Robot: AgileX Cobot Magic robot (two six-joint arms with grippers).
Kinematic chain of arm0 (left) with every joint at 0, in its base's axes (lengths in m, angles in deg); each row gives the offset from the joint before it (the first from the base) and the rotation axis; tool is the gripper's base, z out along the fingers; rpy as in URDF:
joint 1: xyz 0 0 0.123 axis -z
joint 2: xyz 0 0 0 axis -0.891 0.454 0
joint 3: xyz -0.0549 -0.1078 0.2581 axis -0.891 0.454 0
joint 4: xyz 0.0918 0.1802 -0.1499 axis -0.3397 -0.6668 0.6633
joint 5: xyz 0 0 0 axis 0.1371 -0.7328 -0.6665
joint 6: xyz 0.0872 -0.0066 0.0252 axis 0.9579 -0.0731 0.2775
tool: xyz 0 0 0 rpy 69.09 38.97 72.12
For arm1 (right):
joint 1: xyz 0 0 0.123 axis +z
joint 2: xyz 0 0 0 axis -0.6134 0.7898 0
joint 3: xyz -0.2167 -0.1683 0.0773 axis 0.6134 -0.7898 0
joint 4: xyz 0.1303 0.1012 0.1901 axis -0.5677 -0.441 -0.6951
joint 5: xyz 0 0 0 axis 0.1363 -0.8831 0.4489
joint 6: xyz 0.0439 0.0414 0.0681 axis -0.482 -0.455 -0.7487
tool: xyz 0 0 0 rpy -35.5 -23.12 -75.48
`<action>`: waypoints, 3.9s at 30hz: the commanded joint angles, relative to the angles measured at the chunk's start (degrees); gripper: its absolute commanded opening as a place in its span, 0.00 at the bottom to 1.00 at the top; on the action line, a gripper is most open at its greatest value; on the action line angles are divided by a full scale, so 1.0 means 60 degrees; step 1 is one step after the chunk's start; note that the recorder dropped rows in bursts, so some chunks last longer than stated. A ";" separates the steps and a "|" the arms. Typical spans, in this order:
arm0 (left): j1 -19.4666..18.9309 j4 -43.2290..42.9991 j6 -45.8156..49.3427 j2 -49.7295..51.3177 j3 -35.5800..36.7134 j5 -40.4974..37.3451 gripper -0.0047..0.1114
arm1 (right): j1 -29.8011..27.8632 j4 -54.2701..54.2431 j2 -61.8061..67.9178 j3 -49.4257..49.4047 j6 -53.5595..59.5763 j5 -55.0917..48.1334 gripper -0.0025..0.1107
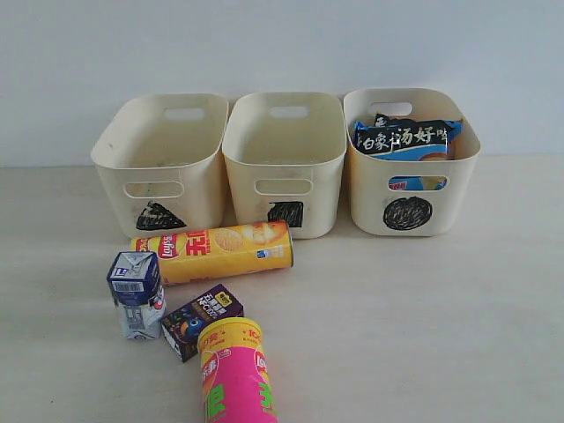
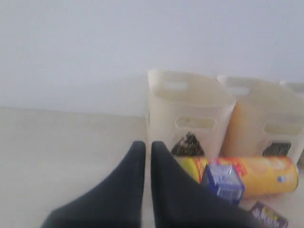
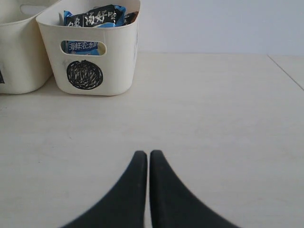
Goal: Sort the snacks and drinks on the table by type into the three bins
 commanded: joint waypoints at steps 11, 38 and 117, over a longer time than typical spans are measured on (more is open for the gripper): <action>-0.0027 -0.0213 -0.3350 0.0023 -0.0406 0.5301 0.08 | -0.0026 0.0117 -0.0063 -0.0042 0.0000 0.0064 0.02; -0.0005 0.0008 0.1458 0.7672 -0.8491 -0.6307 0.08 | -0.0026 0.0117 -0.0063 -0.0042 0.0000 0.0064 0.02; 0.7361 0.0818 -0.3851 1.6321 -1.0049 -0.5934 0.98 | -0.0026 0.0117 -0.0063 -0.0042 0.0000 0.0064 0.02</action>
